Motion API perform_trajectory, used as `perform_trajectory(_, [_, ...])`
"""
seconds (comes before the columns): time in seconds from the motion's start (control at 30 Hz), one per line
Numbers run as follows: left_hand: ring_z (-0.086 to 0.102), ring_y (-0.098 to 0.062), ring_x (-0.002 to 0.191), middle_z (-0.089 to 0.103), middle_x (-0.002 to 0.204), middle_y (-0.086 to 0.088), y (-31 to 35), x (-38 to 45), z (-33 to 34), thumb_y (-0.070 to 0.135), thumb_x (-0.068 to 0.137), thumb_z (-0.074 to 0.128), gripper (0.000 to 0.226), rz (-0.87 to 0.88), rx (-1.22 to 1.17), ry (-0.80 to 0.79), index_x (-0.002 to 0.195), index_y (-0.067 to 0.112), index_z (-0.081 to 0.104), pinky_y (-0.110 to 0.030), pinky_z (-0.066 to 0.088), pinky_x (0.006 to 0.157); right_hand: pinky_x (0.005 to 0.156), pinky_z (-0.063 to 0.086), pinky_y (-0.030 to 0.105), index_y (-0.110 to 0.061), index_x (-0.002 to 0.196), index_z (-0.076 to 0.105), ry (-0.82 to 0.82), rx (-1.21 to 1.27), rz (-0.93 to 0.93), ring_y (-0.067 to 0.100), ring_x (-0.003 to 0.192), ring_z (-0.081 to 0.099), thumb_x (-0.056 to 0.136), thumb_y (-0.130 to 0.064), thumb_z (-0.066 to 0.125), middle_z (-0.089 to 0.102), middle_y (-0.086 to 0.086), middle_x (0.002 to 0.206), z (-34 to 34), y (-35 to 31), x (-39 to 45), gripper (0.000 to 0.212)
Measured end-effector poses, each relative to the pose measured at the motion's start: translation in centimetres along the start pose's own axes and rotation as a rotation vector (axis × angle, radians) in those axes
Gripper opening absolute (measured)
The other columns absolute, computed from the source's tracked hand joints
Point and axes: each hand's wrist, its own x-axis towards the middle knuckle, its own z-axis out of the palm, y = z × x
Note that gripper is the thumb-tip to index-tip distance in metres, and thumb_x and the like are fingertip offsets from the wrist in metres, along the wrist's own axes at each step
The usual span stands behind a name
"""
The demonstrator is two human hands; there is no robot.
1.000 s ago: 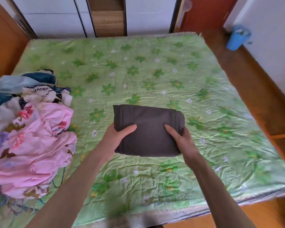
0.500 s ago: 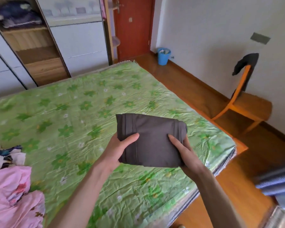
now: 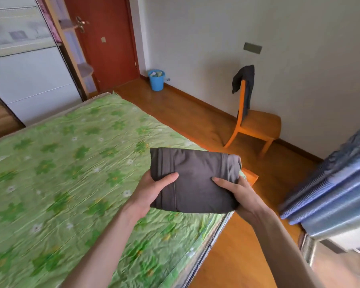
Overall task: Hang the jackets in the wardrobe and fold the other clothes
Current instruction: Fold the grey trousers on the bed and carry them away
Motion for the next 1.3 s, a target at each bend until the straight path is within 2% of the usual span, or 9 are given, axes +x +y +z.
perform_trajectory(0.2, [0.075,-0.021,0.107,0.080,0.113,0.001,0.6,4.7,10.8,0.031,0.080,0.090,0.044,-0.011,-0.017,-0.023,0.120,0.019,0.075,-0.049,0.058,0.100,0.092,0.061,0.045,-0.014,0.131,0.063,0.082,-0.002,-0.111,0.028,0.107,0.075,0.082,-0.010,0.085,0.076,0.008,0.119,-9.8,-4.7,2.8,0.054])
perform_trajectory(0.4, [0.078,-0.013,0.090,0.082,0.102,0.003,1.0,8.7,21.2,0.023,0.087,0.083,0.028,-0.028,-0.055,0.009,0.113,0.019,0.075,-0.027,0.058,0.067,0.087,0.062,0.041,-0.022,0.131,0.062,0.244,-0.044,-0.168,0.022,0.103,0.075,0.067,-0.031,0.095,0.076,0.002,0.118,-18.8,-8.2,5.7,0.073])
perform_trajectory(0.53, [0.077,-0.008,0.089,0.081,0.100,0.008,1.8,11.1,26.0,0.024,0.088,0.083,0.028,-0.020,-0.037,0.003,0.114,0.019,0.074,-0.028,0.055,0.071,0.094,0.061,0.043,-0.025,0.138,0.055,0.293,-0.096,-0.205,0.022,0.109,0.071,0.074,-0.039,0.091,0.071,0.001,0.126,-23.2,-9.7,7.4,0.075])
perform_trajectory(0.67, [0.077,-0.004,0.082,0.081,0.096,0.012,2.8,14.1,29.8,0.029,0.090,0.081,0.021,-0.020,-0.017,-0.004,0.109,0.022,0.073,-0.030,0.055,0.071,0.111,0.050,0.044,-0.031,0.156,0.027,0.357,-0.230,-0.318,0.018,0.130,0.056,0.088,-0.045,0.078,0.051,-0.004,0.147,-26.0,-11.4,9.4,0.086])
perform_trajectory(0.73, [0.077,-0.007,0.085,0.081,0.099,0.009,3.3,15.9,31.5,0.031,0.089,0.082,0.025,-0.022,-0.008,0.006,0.110,0.021,0.073,-0.029,0.055,0.069,0.106,0.050,0.033,-0.030,0.157,0.025,0.371,-0.267,-0.376,0.016,0.129,0.056,0.093,-0.041,0.074,0.050,-0.005,0.146,-27.1,-12.4,10.6,0.081])
perform_trajectory(0.87, [0.075,-0.011,0.092,0.080,0.102,0.009,5.1,20.2,35.1,0.032,0.089,0.082,0.025,-0.017,0.000,-0.003,0.111,0.025,0.072,-0.030,0.055,0.070,0.079,0.053,0.013,-0.029,0.147,0.037,0.419,-0.290,-0.425,0.002,0.114,0.060,0.096,-0.037,0.072,0.058,-0.009,0.134,-29.6,-15.0,13.9,0.062])
perform_trajectory(1.07, [0.073,-0.014,0.098,0.078,0.106,0.009,8.7,28.2,40.1,0.035,0.088,0.083,0.022,0.009,-0.014,0.000,0.105,0.027,0.072,-0.033,0.057,0.078,0.090,0.054,0.016,-0.034,0.147,0.037,0.449,-0.270,-0.457,0.001,0.112,0.061,0.095,-0.036,0.073,0.056,-0.021,0.127,-33.4,-20.7,20.6,0.063])
perform_trajectory(1.17, [0.070,-0.016,0.104,0.075,0.113,0.009,10.6,32.3,42.1,0.042,0.088,0.081,0.035,0.016,-0.026,0.003,0.118,0.028,0.070,-0.032,0.055,0.077,0.102,0.050,0.028,-0.031,0.154,0.031,0.449,-0.260,-0.441,0.005,0.111,0.058,0.096,-0.035,0.072,0.051,-0.023,0.122,-34.7,-24.0,24.3,0.072])
perform_trajectory(1.3, [0.064,-0.018,0.114,0.068,0.126,0.009,12.8,37.8,44.6,0.053,0.089,0.076,0.052,0.046,-0.051,0.021,0.135,0.033,0.061,-0.033,0.053,0.083,0.095,0.044,0.020,-0.029,0.158,0.026,0.431,-0.267,-0.458,0.000,0.107,0.055,0.097,-0.034,0.070,0.046,-0.023,0.126,-36.7,-27.8,29.4,0.075])
